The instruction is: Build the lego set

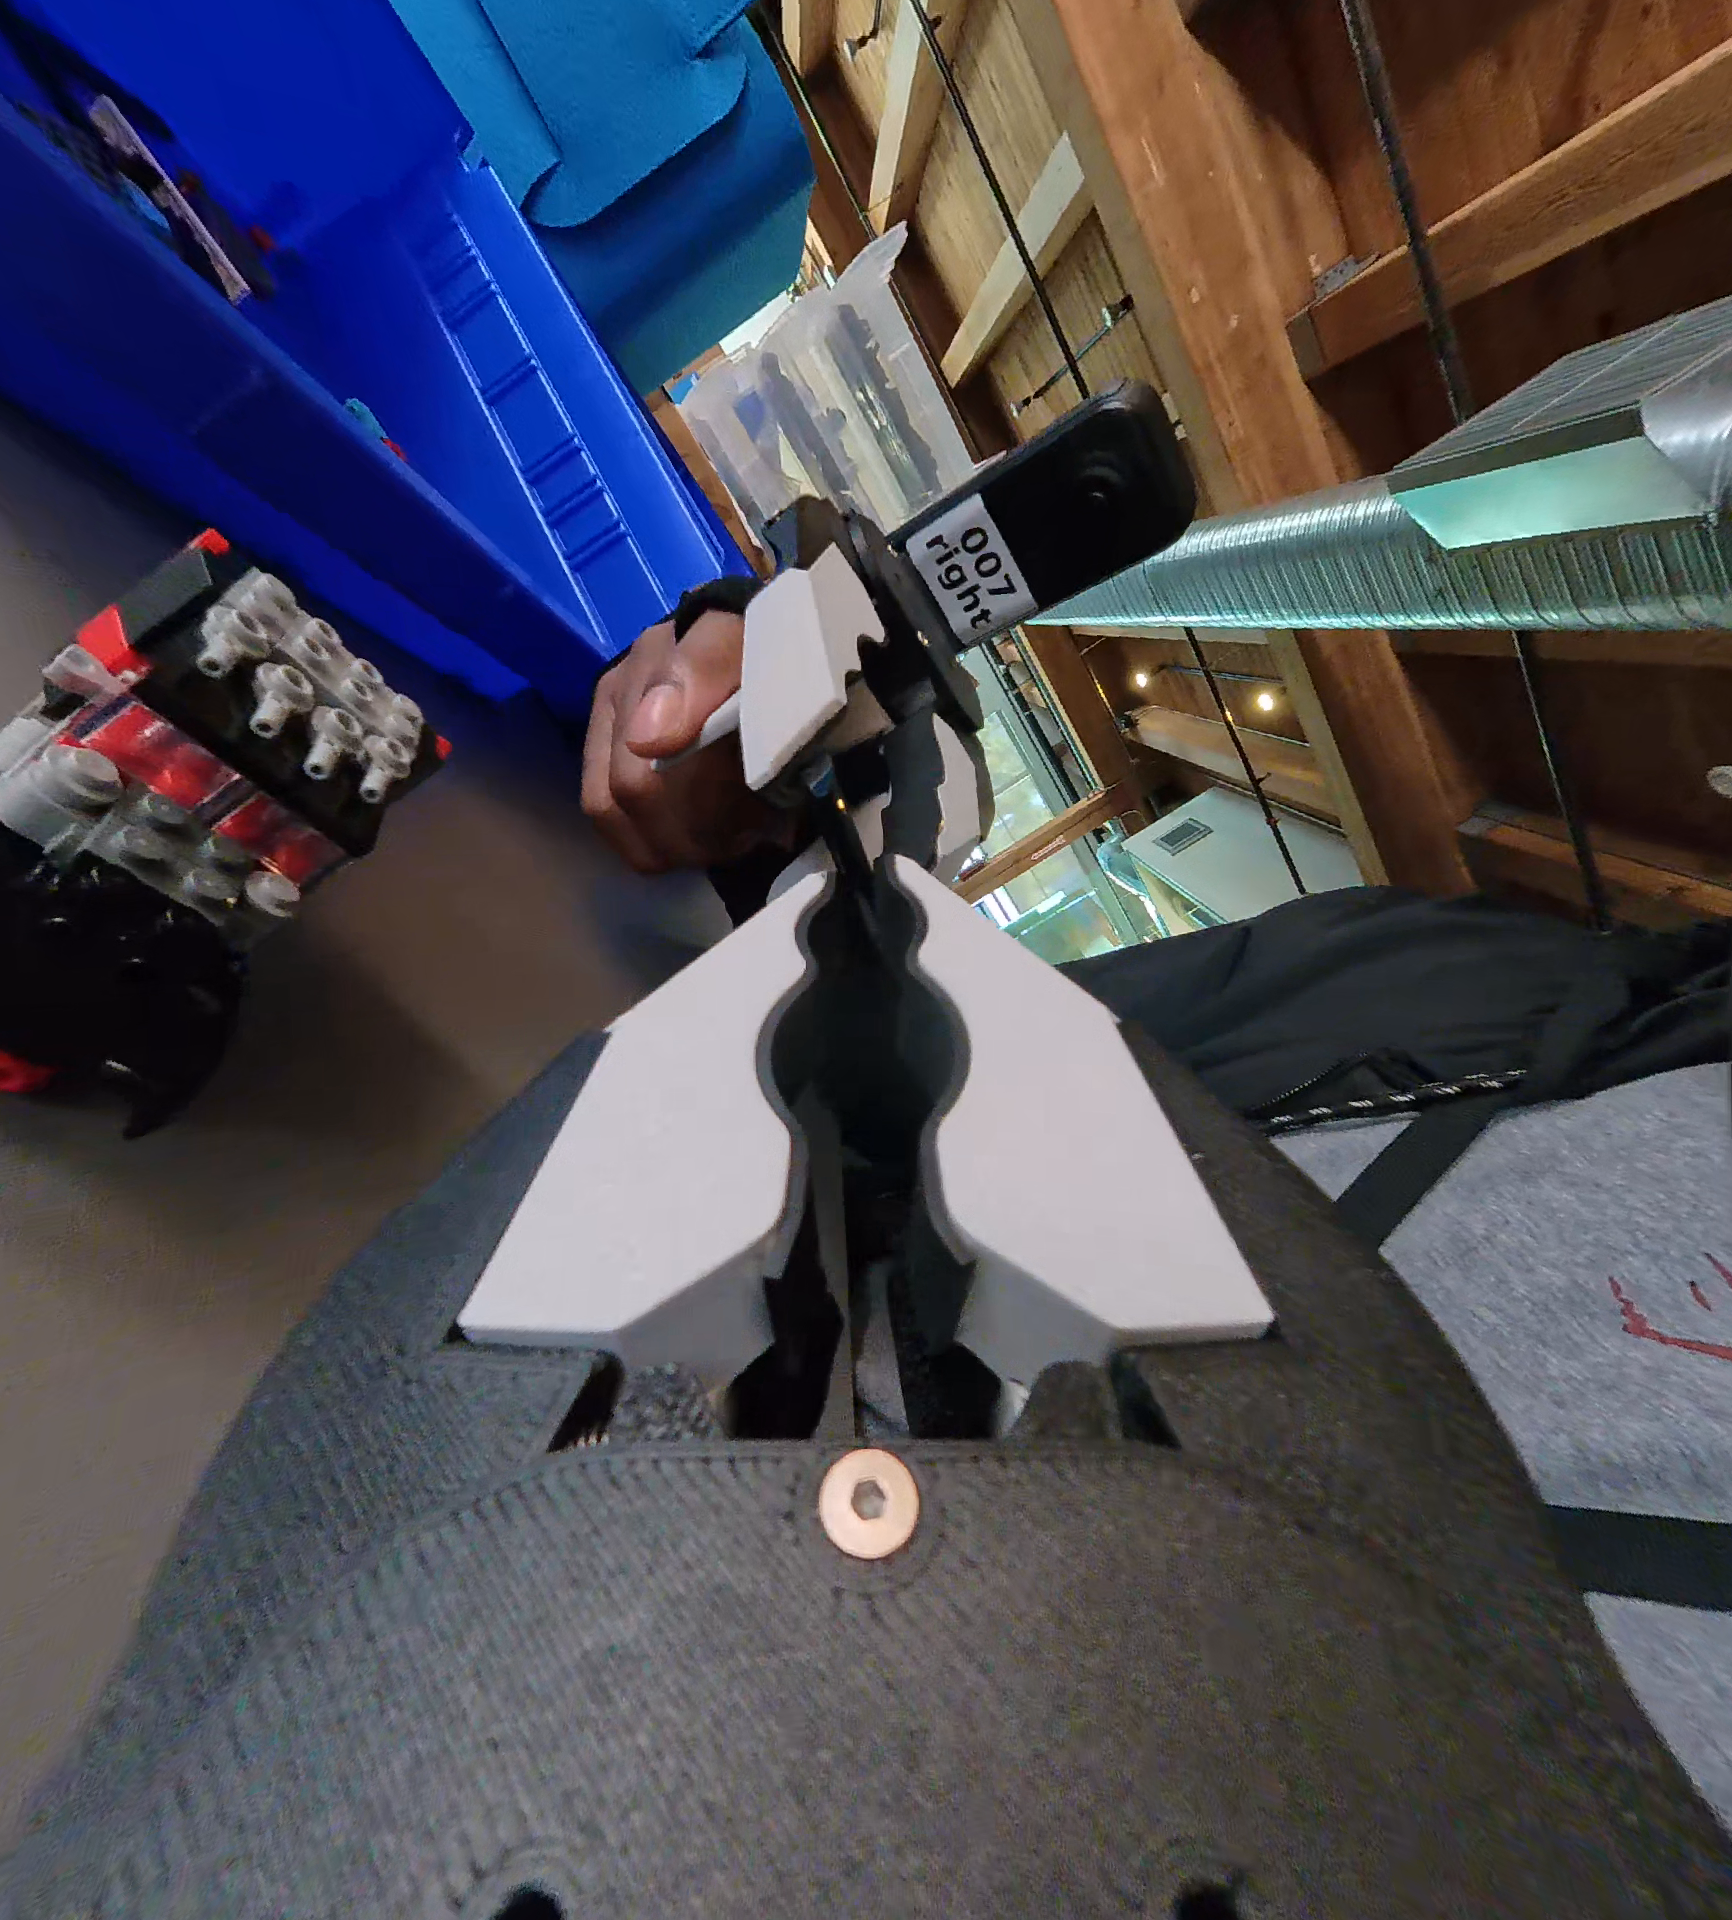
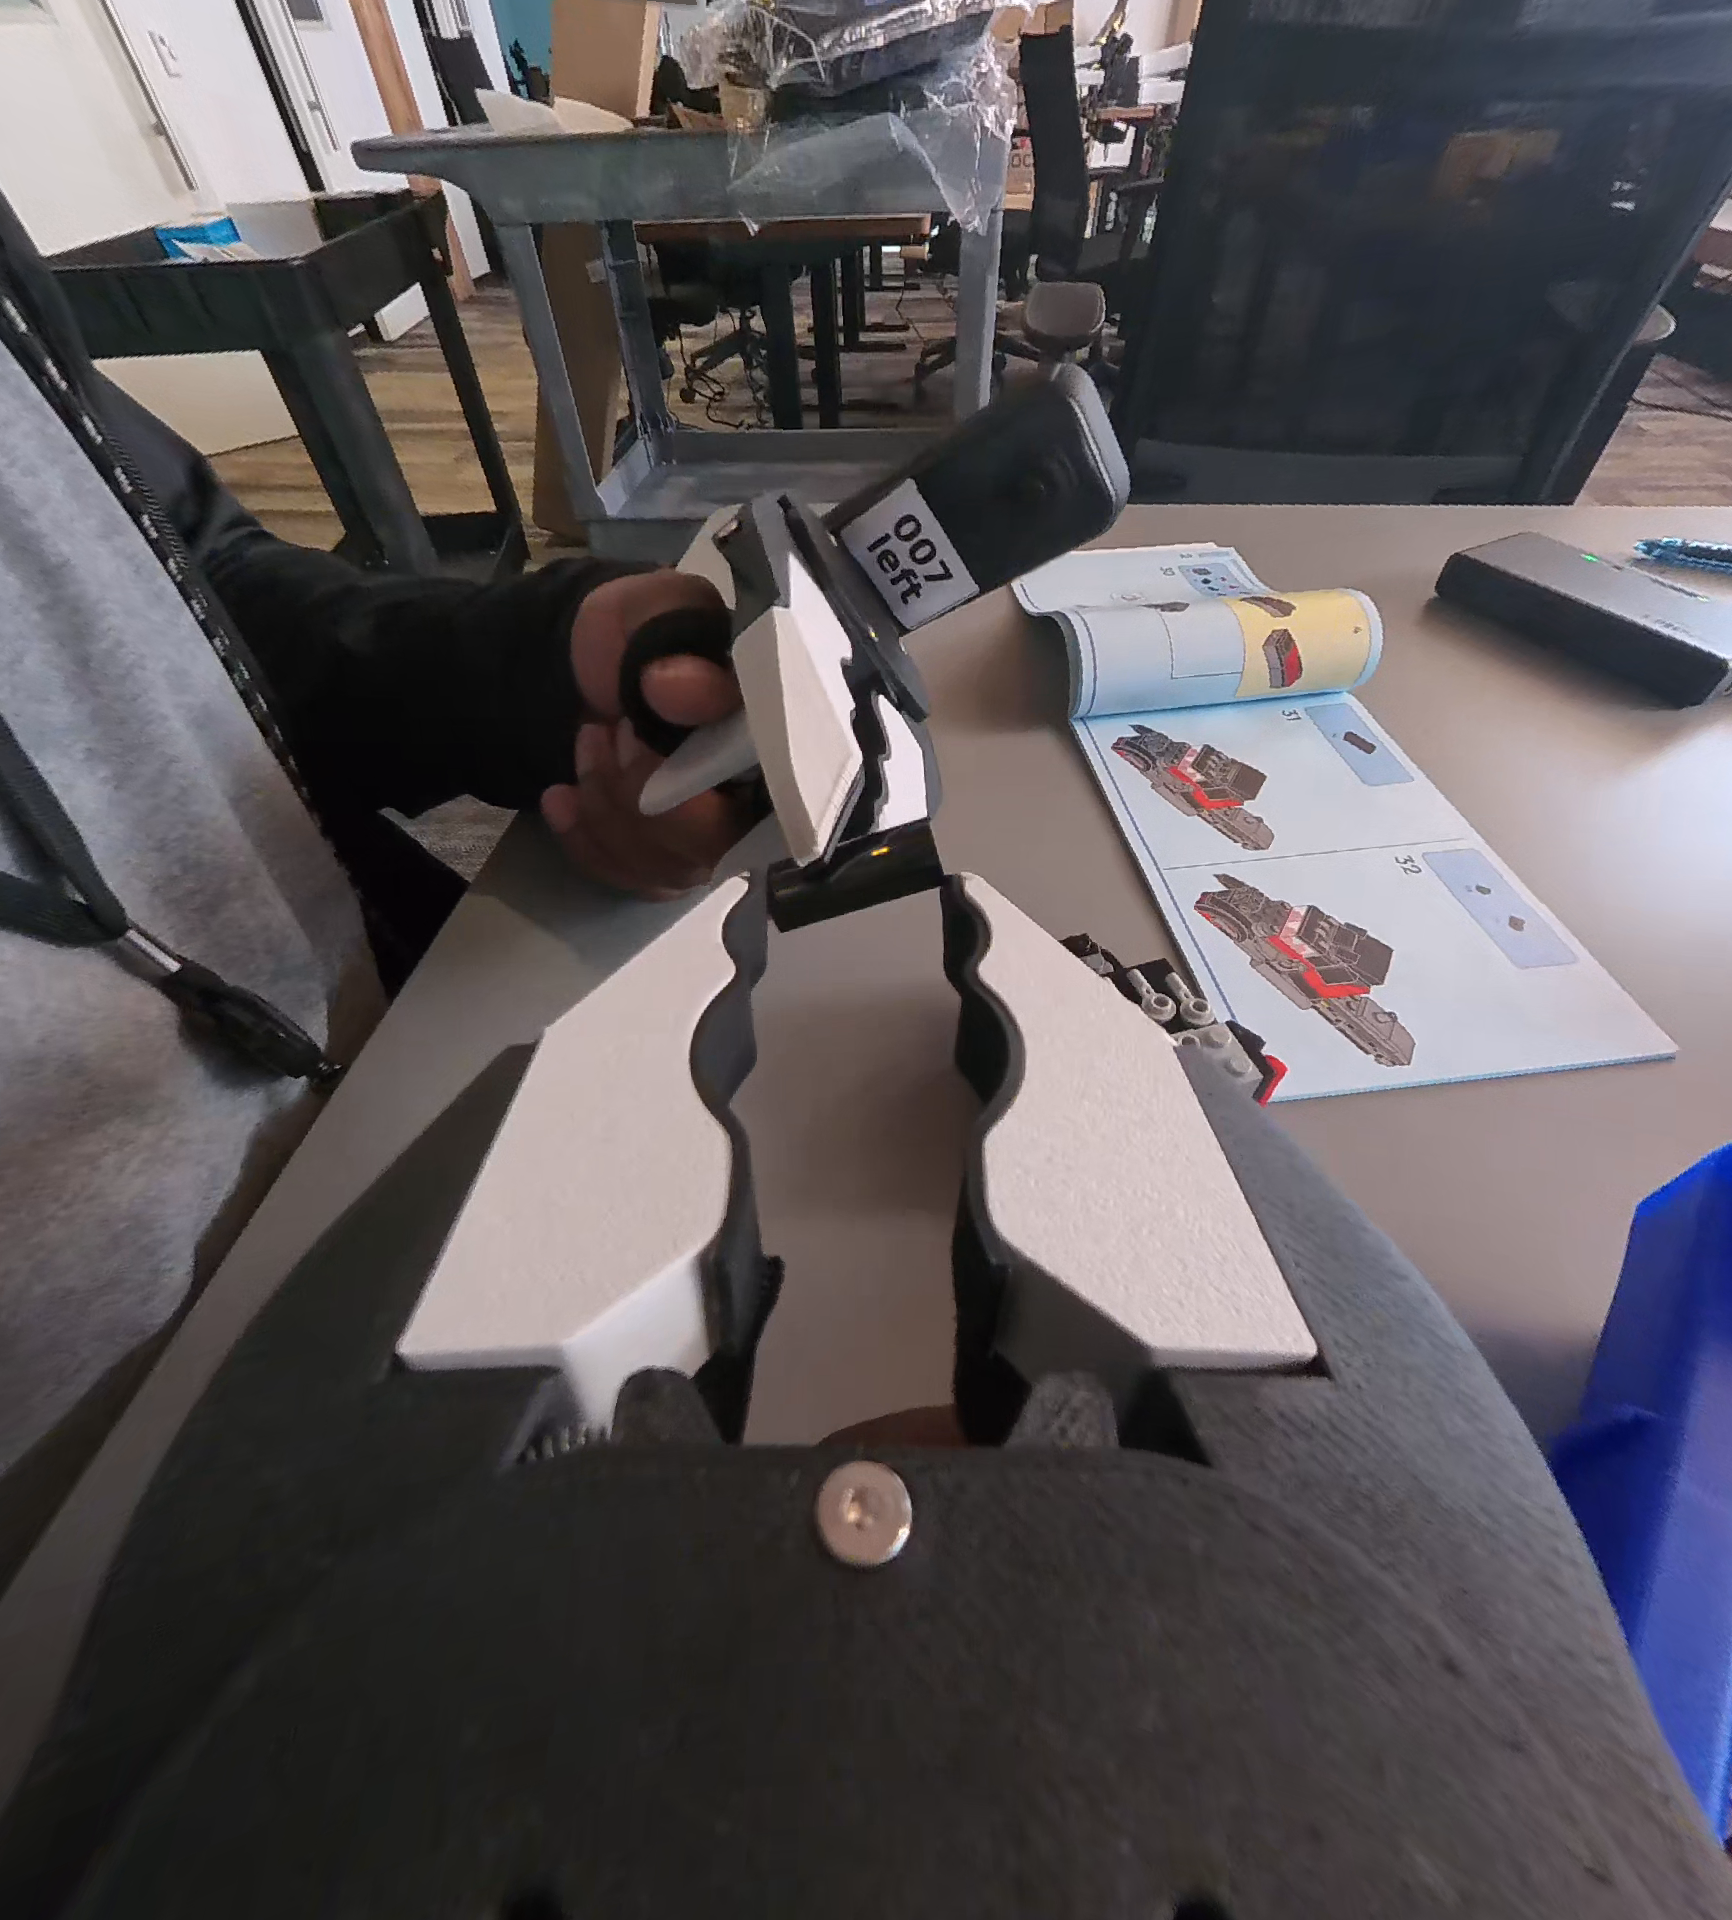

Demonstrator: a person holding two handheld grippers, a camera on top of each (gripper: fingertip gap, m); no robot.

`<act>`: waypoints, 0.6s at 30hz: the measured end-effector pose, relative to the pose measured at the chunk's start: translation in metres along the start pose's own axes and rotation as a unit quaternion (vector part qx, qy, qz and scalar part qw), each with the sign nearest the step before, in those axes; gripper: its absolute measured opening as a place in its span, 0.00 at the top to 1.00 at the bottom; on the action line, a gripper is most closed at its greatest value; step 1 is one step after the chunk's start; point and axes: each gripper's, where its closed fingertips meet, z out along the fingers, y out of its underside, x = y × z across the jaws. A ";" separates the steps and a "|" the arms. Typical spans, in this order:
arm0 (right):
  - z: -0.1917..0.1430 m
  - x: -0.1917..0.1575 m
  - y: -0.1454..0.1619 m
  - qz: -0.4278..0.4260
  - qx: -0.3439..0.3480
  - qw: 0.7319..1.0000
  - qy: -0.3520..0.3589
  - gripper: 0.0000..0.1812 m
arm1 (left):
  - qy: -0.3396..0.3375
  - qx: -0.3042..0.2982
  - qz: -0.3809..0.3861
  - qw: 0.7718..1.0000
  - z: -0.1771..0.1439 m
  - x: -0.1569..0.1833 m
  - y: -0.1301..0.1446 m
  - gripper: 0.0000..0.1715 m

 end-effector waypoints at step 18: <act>-0.001 0.066 0.032 0.119 -0.053 0.982 0.136 0.81 | -0.221 -0.139 0.239 0.935 -0.034 -0.070 -0.046 0.67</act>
